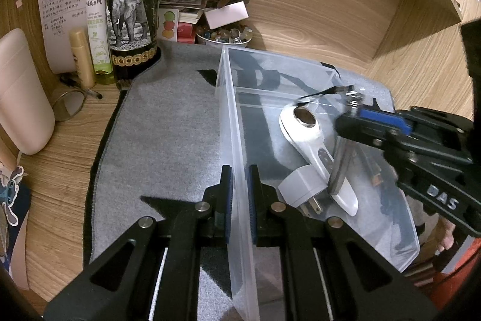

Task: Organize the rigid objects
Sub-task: 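Carry the silver cylinder over the clear box, then lower the cylinder into the box and open the right gripper, then move the right gripper to the black-handled tool on the rug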

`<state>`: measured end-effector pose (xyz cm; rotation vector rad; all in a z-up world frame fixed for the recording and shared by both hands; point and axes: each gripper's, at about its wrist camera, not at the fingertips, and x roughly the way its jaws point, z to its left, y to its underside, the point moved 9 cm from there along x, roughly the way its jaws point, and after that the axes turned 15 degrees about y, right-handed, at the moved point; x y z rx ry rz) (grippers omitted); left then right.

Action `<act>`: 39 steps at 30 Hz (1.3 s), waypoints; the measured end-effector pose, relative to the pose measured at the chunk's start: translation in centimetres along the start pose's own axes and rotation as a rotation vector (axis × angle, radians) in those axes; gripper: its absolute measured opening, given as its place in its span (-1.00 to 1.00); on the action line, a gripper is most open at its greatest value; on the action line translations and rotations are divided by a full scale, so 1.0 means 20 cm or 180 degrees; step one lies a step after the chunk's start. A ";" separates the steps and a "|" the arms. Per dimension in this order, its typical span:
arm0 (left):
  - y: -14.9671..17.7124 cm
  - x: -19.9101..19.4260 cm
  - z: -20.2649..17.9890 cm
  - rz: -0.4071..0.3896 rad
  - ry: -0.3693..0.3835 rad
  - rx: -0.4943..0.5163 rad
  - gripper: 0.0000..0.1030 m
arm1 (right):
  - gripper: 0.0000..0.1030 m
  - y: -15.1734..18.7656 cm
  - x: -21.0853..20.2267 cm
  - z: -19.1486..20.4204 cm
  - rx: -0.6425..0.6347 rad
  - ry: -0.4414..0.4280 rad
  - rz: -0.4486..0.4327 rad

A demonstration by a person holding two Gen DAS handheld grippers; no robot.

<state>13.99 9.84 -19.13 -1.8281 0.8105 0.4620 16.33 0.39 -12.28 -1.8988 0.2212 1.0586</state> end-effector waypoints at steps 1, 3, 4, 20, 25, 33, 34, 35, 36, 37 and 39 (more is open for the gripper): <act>0.00 0.00 0.00 0.0001 0.0000 0.0000 -0.82 | -0.72 -0.01 0.02 0.01 -0.0006 -0.0012 0.0027; 0.00 0.00 0.00 0.0002 0.0000 -0.0001 -0.82 | -0.72 -0.01 0.05 0.02 -0.0017 -0.0049 0.0079; 0.00 0.00 0.00 0.0002 0.0001 -0.0001 -0.82 | -0.71 0.00 0.06 0.02 -0.0023 -0.0069 0.0120; 0.00 0.00 0.00 0.0006 -0.0007 0.0005 -0.82 | -0.42 -0.01 0.00 -0.09 0.0128 0.0024 0.0035; 0.00 0.00 0.00 0.0006 -0.0010 0.0004 -0.82 | -0.21 -0.03 -0.12 -0.23 0.0283 0.0229 -0.0167; 0.00 0.00 0.00 0.0003 -0.0007 -0.0001 -0.82 | -0.15 0.04 -0.26 -0.52 0.0608 0.0605 -0.0265; 0.00 0.00 0.00 0.0004 -0.0008 0.0002 -0.82 | -0.11 0.08 -0.27 -0.56 0.0661 0.0674 -0.0237; 0.00 0.00 0.00 0.0004 -0.0009 0.0008 -0.82 | -0.03 0.12 -0.27 -0.59 0.0717 0.0726 -0.0196; 0.00 0.00 0.00 0.0004 -0.0009 0.0013 -0.82 | 0.01 0.15 -0.26 -0.61 0.0757 0.0756 -0.0162; 0.00 0.00 0.00 0.0005 -0.0010 0.0015 -0.82 | 0.04 0.19 -0.25 -0.63 0.0810 0.0785 -0.0108; 0.00 0.00 0.00 0.0003 -0.0011 0.0016 -0.82 | 0.04 0.28 -0.23 -0.66 0.0882 0.0822 0.0021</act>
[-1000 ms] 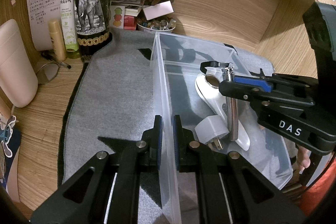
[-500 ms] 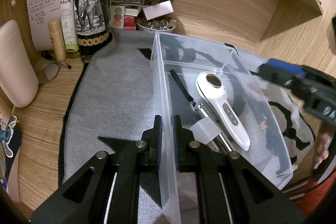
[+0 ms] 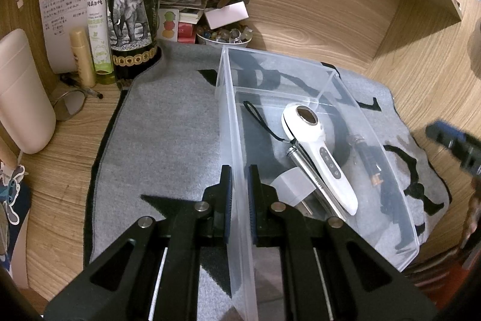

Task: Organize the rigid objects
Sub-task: 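Move the right gripper to the black-handled tool on the rug, then grasp the black-handled tool by its end with the right gripper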

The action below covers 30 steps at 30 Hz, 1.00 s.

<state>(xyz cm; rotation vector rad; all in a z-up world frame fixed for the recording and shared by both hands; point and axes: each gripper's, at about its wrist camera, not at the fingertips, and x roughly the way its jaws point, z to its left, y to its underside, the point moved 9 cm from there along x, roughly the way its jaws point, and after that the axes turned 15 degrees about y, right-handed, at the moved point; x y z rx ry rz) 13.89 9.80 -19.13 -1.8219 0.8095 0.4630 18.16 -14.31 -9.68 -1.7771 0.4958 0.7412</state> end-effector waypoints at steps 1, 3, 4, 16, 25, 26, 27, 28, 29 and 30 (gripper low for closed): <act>0.00 0.00 0.00 -0.0002 -0.0001 0.0001 -0.82 | 0.04 0.04 0.02 -0.02 0.0026 0.0033 0.0074; 0.00 0.00 0.00 -0.0007 -0.0002 0.0000 -0.82 | 0.04 0.12 0.04 -0.03 0.0069 0.0079 0.0180; 0.00 0.00 0.00 -0.0009 -0.0001 -0.0006 -0.82 | 0.04 0.16 0.05 -0.03 0.0085 0.0079 0.0244; 0.00 -0.01 0.00 -0.0029 -0.0007 -0.0046 -0.83 | 0.02 0.41 0.18 0.06 0.0272 -0.0219 0.0808; 0.00 -0.01 0.00 -0.0030 -0.0009 -0.0042 -0.83 | -0.71 0.46 0.18 0.08 0.0344 -0.0394 0.0931; 0.00 -0.01 0.01 -0.0030 -0.0008 -0.0042 -0.83 | -0.72 0.45 0.17 0.08 0.0333 -0.0381 0.0911; 0.00 -0.01 0.01 -0.0030 -0.0008 -0.0044 -0.83 | -0.72 0.45 0.17 0.07 0.0328 -0.0348 0.0879; 0.00 -0.01 0.00 -0.0031 -0.0007 -0.0045 -0.83 | -0.72 0.44 0.16 0.07 0.0316 -0.0327 0.0849; 0.00 -0.01 0.00 -0.0032 -0.0006 -0.0047 -0.83 | -0.72 0.43 0.15 0.06 0.0315 -0.0310 0.0831; 0.00 -0.01 0.00 -0.0031 -0.0008 -0.0045 -0.83 | -0.72 0.42 0.15 0.05 0.0318 -0.0299 0.0815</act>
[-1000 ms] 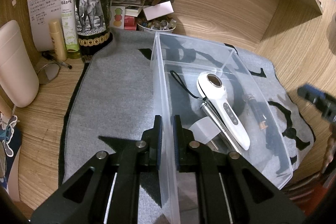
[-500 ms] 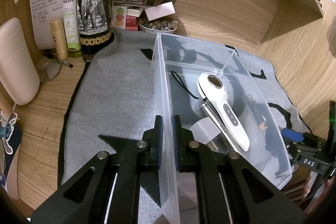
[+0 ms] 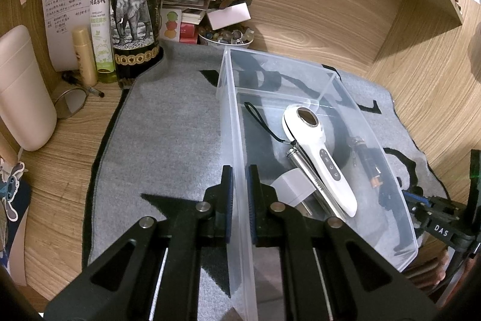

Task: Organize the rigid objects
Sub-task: 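Grasp the black-handled tool by its end with the right gripper, then carry the black-handled tool over the clear box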

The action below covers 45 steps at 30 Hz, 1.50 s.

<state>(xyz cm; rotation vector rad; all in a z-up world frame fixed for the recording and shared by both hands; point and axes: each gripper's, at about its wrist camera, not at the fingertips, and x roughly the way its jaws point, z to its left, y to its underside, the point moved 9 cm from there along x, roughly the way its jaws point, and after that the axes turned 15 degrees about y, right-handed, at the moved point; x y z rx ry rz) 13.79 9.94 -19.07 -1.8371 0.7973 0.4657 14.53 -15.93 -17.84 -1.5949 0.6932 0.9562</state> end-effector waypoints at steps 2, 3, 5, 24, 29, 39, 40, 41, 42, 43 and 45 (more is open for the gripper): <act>0.00 0.00 0.00 0.0000 0.0001 0.0001 -0.83 | -0.72 -0.02 -0.01 -0.01 0.0014 0.0037 -0.0048; 0.00 0.00 0.00 0.0001 0.0001 0.0001 -0.83 | -0.72 -0.03 -0.02 -0.02 0.0017 0.0047 -0.0072; 0.00 0.00 0.00 0.0001 0.0001 0.0001 -0.83 | -0.72 -0.06 -0.04 -0.03 0.0038 0.0056 -0.0128; 0.00 0.00 0.00 0.0002 0.0003 0.0003 -0.83 | -0.72 -0.43 -0.32 0.33 -0.0447 -0.0275 -0.0929; 0.00 0.00 0.00 0.0006 -0.0008 0.0010 -0.83 | -0.72 -0.46 -0.31 0.49 -0.0624 -0.0497 -0.0969; 0.00 0.00 0.00 0.0008 0.0010 0.0002 -0.83 | -0.72 -0.44 -0.16 0.80 -0.1054 -0.0783 -0.0671; 0.00 0.00 0.00 0.0007 0.0014 0.0002 -0.83 | -0.72 -0.43 -0.13 0.81 -0.1104 -0.0774 -0.0629; 0.00 0.00 0.00 0.0008 0.0017 0.0006 -0.83 | -0.72 -0.43 -0.12 0.82 -0.1147 -0.0762 -0.0593; 0.00 0.00 0.00 0.0009 0.0020 0.0007 -0.83 | -0.72 -0.42 -0.10 0.84 -0.1190 -0.0748 -0.0551; 0.00 0.00 0.00 0.0008 0.0024 0.0005 -0.83 | -0.72 -0.42 -0.08 0.85 -0.1236 -0.0738 -0.0517; 0.00 0.00 0.00 0.0006 0.0024 0.0005 -0.83 | -0.72 -0.41 -0.06 0.85 -0.1294 -0.0718 -0.0468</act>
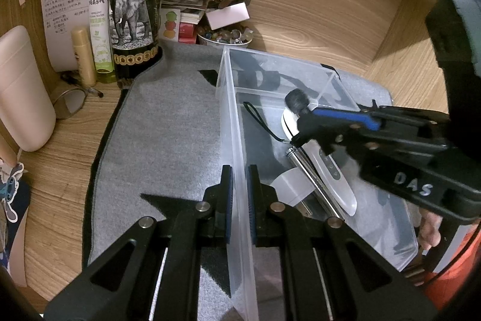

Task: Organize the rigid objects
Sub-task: 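Carry the black-handled tool over the clear box, then lower the tool into the box and open the right gripper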

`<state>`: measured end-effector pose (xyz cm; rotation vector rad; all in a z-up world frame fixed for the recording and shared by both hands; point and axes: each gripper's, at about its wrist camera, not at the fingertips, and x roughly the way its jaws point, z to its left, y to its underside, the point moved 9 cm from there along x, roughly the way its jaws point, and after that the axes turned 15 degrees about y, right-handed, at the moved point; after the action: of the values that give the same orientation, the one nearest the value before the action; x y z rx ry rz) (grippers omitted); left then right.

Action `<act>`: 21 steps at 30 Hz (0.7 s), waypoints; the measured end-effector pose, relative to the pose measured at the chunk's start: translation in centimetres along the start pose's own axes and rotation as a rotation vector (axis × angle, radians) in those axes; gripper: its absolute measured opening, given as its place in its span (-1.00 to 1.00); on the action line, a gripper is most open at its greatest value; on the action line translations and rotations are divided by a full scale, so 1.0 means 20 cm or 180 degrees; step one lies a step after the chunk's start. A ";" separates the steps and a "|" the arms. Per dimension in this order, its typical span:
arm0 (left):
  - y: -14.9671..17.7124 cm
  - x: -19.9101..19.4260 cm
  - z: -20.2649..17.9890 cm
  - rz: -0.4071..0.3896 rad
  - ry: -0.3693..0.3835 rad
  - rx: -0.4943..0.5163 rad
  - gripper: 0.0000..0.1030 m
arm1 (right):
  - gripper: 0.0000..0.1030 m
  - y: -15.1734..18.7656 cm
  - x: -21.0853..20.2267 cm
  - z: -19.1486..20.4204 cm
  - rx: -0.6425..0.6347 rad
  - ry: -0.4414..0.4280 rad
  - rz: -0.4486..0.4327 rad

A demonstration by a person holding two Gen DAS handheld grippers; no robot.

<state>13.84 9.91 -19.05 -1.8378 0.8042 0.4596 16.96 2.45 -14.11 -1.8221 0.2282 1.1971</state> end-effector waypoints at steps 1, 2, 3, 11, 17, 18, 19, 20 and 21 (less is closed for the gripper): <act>0.00 0.00 0.00 -0.0002 0.0000 0.0001 -0.83 | -0.72 0.00 0.01 0.01 -0.0040 0.0010 0.0027; 0.00 0.00 0.00 -0.0002 0.0001 -0.0001 -0.83 | -0.72 0.01 0.02 0.01 -0.0073 0.0015 0.0043; 0.00 0.00 0.00 0.0000 0.0001 -0.0001 -0.83 | -0.72 0.01 0.02 0.02 -0.0106 0.0022 0.0061; 0.00 0.00 0.00 0.0002 0.0000 -0.0003 -0.83 | -0.65 0.01 0.06 0.03 -0.0190 0.0093 0.0138; 0.00 0.00 0.00 0.0003 -0.0004 0.0000 -0.83 | -0.14 -0.01 0.00 0.00 -0.0161 0.0213 -0.0027; 0.00 0.00 0.00 0.0003 -0.0004 0.0001 -0.83 | -0.14 -0.02 -0.02 -0.01 -0.0157 0.0237 -0.0079; 0.00 0.00 0.00 0.0003 -0.0004 0.0002 -0.83 | -0.13 -0.02 -0.04 -0.02 -0.0147 0.0245 -0.0114; 0.00 0.00 0.00 0.0004 -0.0004 0.0003 -0.83 | -0.12 -0.03 -0.06 -0.03 -0.0128 0.0250 -0.0142; 0.00 0.00 0.00 0.0003 -0.0004 0.0003 -0.83 | -0.09 -0.03 -0.08 -0.04 -0.0106 0.0256 -0.0166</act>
<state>13.93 9.84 -19.02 -1.8361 0.8044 0.4609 17.06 1.77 -12.36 -1.8959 0.2063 1.0987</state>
